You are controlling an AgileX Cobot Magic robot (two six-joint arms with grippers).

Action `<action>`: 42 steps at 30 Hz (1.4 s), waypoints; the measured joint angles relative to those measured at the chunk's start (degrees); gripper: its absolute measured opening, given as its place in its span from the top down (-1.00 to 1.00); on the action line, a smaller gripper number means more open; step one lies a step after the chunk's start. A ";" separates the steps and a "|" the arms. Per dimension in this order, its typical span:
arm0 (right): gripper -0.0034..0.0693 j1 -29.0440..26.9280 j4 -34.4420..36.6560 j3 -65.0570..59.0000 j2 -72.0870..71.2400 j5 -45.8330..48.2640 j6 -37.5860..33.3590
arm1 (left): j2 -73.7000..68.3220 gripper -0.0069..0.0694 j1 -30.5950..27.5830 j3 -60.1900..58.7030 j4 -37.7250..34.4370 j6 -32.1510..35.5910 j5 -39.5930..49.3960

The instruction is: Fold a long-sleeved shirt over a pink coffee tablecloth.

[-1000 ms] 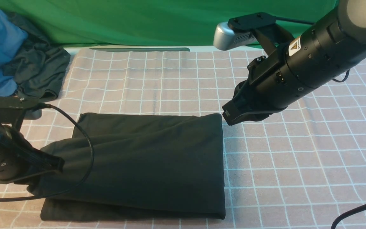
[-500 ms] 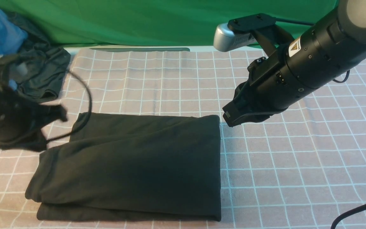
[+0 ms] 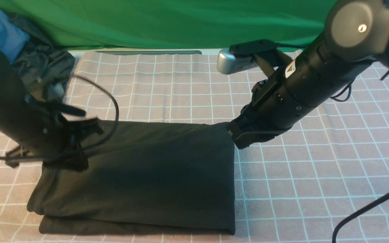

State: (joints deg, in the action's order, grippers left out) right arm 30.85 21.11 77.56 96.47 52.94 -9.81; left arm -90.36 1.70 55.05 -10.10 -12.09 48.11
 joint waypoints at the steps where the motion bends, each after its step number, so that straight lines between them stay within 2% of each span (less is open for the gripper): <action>1: 0.80 0.00 -0.09 0.00 0.22 -0.21 0.15 | -1.24 0.68 0.00 -0.39 1.11 -0.60 -0.50; 6: 0.77 0.00 -2.90 0.00 1.28 -4.61 2.00 | -5.65 0.68 0.00 -2.74 9.33 -8.56 -4.46; 10: 0.59 -0.33 -6.18 0.00 1.79 -8.69 5.90 | -5.96 0.68 0.00 -3.00 10.10 -10.74 -5.72; 18: -0.02 -3.77 -7.24 2.73 6.80 -9.22 7.32 | 3.48 0.68 -0.05 -3.55 11.12 -11.52 -7.31; 24: -0.54 -4.08 -7.30 10.12 13.45 -9.04 7.32 | 19.64 0.68 -0.05 -4.38 5.33 -7.62 -6.69; 28: -0.72 -4.13 -7.30 13.57 18.80 -7.27 7.47 | 29.09 0.68 -0.05 -7.20 2.01 -4.16 -5.15; 35: -0.70 -4.13 -7.30 15.17 24.96 -6.64 7.78 | 42.92 0.68 -0.05 -14.93 0.41 -2.86 -4.01; 39: -0.50 -4.13 -6.59 15.28 26.51 -6.69 7.92 | 47.88 0.68 -0.05 -18.35 0.31 -2.72 -3.79; 42: 0.06 -4.08 -5.20 15.34 26.72 -6.88 5.77 | 50.80 0.68 -0.05 -20.58 0.31 -2.72 -3.49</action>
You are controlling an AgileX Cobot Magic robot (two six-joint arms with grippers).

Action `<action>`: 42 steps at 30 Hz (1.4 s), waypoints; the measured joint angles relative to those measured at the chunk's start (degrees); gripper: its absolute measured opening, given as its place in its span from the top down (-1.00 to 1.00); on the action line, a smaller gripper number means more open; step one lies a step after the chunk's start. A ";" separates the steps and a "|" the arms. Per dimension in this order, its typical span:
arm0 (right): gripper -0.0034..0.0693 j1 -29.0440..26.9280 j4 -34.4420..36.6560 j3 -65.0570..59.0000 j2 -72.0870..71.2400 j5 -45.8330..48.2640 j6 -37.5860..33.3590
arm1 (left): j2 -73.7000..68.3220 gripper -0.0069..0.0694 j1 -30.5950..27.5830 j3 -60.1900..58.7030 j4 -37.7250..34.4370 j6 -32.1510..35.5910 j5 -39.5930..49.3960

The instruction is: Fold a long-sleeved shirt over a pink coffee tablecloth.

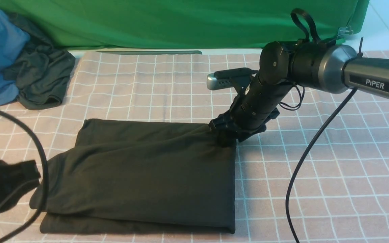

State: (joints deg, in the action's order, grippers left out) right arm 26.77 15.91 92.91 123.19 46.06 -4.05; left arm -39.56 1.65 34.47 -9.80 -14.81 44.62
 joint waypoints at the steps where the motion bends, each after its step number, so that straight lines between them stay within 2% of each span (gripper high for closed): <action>1: 0.28 0.00 0.26 0.06 0.00 -0.24 -0.93 | 0.29 0.68 0.00 -0.14 0.00 0.00 0.29; 3: 0.63 0.00 0.39 0.06 0.00 -0.74 -2.55 | 0.44 0.68 0.00 -0.14 0.00 0.00 0.54; 5: 0.72 -0.07 0.39 0.06 0.00 -1.01 -4.00 | 0.44 0.68 0.00 -0.14 0.00 0.00 1.01; 9: 0.72 -0.83 0.39 1.01 0.02 -0.80 -5.00 | 0.44 0.68 0.00 -0.19 0.00 0.00 2.25; 23: 0.71 -9.00 -0.91 7.69 0.07 -2.32 -5.42 | 0.49 0.68 0.00 -0.24 0.25 0.07 3.61; 26: 0.54 -9.30 -1.95 7.76 0.07 -2.26 -5.37 | 0.49 0.68 0.00 -0.24 0.38 0.18 3.53; 29: 0.04 -9.31 -7.00 8.33 -0.34 -1.45 -5.24 | 0.49 0.68 0.00 -0.24 0.64 0.25 2.87; 31: -0.26 -9.36 -12.05 9.18 -1.78 2.27 -5.24 | 0.49 0.68 0.00 -0.24 1.25 0.39 2.87; 33: -0.34 -9.36 -16.60 10.06 -3.83 7.10 -5.06 | 0.49 0.68 0.00 -0.24 1.50 0.39 3.12; 35: -0.15 -9.36 -21.42 10.69 -8.00 11.63 -4.47 | 0.49 0.68 0.00 -0.24 1.50 0.44 3.26; 36: -0.15 -9.36 -21.42 10.69 -8.45 11.64 -4.47 | 0.49 0.68 0.00 -0.24 1.50 0.44 3.26; 37: 0.17 -9.54 -23.55 10.74 -12.41 13.41 -3.71 | 0.49 0.68 0.00 -0.24 1.50 0.64 3.31; 38: 0.38 -9.69 -23.98 10.74 -15.06 13.83 -3.26 | 0.49 0.68 0.00 -0.24 1.50 0.64 3.31; 40: 0.64 -9.90 -24.27 10.69 -19.39 14.00 -2.22 | 0.49 0.68 0.00 -0.24 1.50 0.64 3.58; 42: 0.78 -9.90 -24.50 9.83 -26.13 14.05 -0.98 | 0.49 0.68 0.00 -0.24 1.50 0.64 4.62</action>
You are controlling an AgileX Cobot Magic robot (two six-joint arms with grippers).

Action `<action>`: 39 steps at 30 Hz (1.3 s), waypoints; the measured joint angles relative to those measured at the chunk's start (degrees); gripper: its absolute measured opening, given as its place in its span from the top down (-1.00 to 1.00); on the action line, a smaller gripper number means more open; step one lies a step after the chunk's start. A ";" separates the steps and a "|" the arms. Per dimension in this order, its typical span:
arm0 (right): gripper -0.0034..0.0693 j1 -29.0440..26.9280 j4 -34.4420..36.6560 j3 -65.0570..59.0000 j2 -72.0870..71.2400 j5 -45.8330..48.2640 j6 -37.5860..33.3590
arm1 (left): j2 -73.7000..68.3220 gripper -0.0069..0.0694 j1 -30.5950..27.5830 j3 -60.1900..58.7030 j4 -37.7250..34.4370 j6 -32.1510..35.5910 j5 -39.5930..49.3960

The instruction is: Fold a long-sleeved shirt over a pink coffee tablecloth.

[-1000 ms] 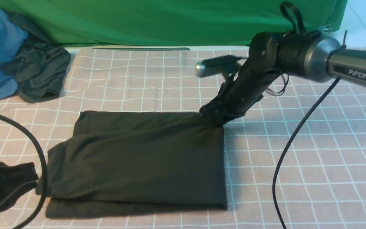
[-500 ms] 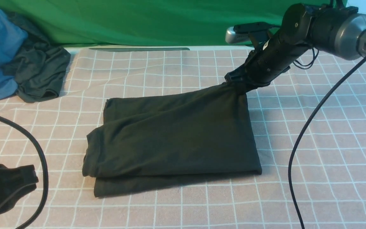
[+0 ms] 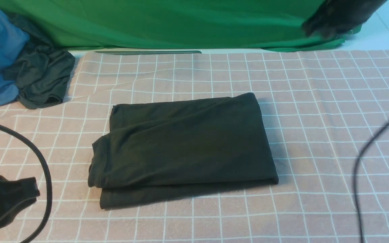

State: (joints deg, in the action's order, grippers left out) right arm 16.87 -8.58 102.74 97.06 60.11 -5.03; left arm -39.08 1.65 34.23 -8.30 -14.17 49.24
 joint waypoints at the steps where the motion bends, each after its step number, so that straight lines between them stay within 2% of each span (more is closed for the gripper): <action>1: 0.79 0.00 0.22 -0.58 -2.32 0.00 0.39 | 0.00 0.68 0.00 0.00 0.00 0.00 0.43; 9: 0.80 0.00 0.79 -13.31 -25.71 -4.65 2.95 | 0.00 0.68 0.00 -0.07 0.61 0.30 0.69; 12: 0.80 -0.05 0.92 -23.53 -37.82 -9.31 4.16 | 0.00 0.67 0.00 -0.07 0.66 0.49 0.64; 18: 0.79 -0.11 0.98 -44.01 -58.38 -23.22 5.03 | 0.00 0.64 0.00 -0.07 0.66 0.64 -1.16; 24: 0.78 -0.11 1.04 -66.58 -80.70 -42.24 5.83 | 0.00 0.63 0.00 -0.07 0.38 1.02 -2.91; 31: 0.73 -0.11 1.10 -78.10 -90.11 -57.91 6.35 | 0.00 0.64 0.00 -0.09 0.38 1.05 -5.10; 39: 0.59 -0.11 1.10 -79.18 -90.49 -61.22 6.35 | 0.78 0.64 0.00 -1.39 0.25 1.72 -5.98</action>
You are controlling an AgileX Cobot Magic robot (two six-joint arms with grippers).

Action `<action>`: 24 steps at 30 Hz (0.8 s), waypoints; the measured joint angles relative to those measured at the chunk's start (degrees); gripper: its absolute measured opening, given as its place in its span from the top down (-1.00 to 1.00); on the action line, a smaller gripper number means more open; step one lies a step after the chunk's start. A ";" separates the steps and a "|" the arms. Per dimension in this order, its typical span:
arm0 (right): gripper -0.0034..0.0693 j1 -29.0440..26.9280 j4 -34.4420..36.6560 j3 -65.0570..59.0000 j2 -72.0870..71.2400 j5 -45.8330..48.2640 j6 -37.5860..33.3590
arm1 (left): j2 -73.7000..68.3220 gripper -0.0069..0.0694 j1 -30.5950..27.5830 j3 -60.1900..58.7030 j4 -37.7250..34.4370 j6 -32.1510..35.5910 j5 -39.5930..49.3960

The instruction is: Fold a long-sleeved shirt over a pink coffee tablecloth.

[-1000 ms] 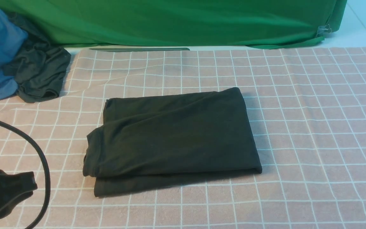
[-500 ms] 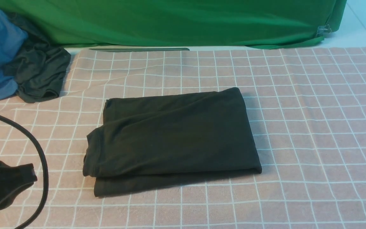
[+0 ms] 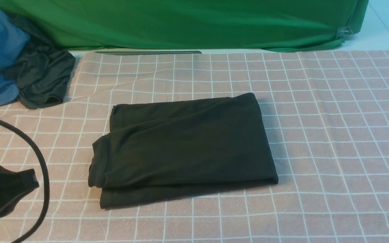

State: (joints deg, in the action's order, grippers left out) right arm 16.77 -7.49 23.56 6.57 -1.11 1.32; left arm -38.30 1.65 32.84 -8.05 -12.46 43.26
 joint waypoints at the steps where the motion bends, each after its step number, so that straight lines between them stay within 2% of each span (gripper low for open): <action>1: 0.58 0.00 0.00 0.00 0.00 -0.07 0.00 | 0.69 0.64 0.00 -0.94 -0.13 0.06 -0.63; 7: 0.54 0.00 0.00 0.00 0.00 -0.29 0.00 | 8.65 0.63 0.00 -8.47 -4.31 0.63 -7.15; 12: 0.52 0.00 0.00 0.00 0.00 -0.29 0.00 | 13.86 0.63 0.00 -9.93 -8.27 0.63 -10.89; 24: 0.45 0.00 0.00 -0.54 0.00 -0.29 0.05 | 15.17 0.59 0.00 -9.97 -8.69 0.63 -12.15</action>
State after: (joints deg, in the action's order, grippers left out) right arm 16.77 -7.49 23.02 6.57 -1.40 1.36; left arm -23.12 1.65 22.87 -16.74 -11.83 31.11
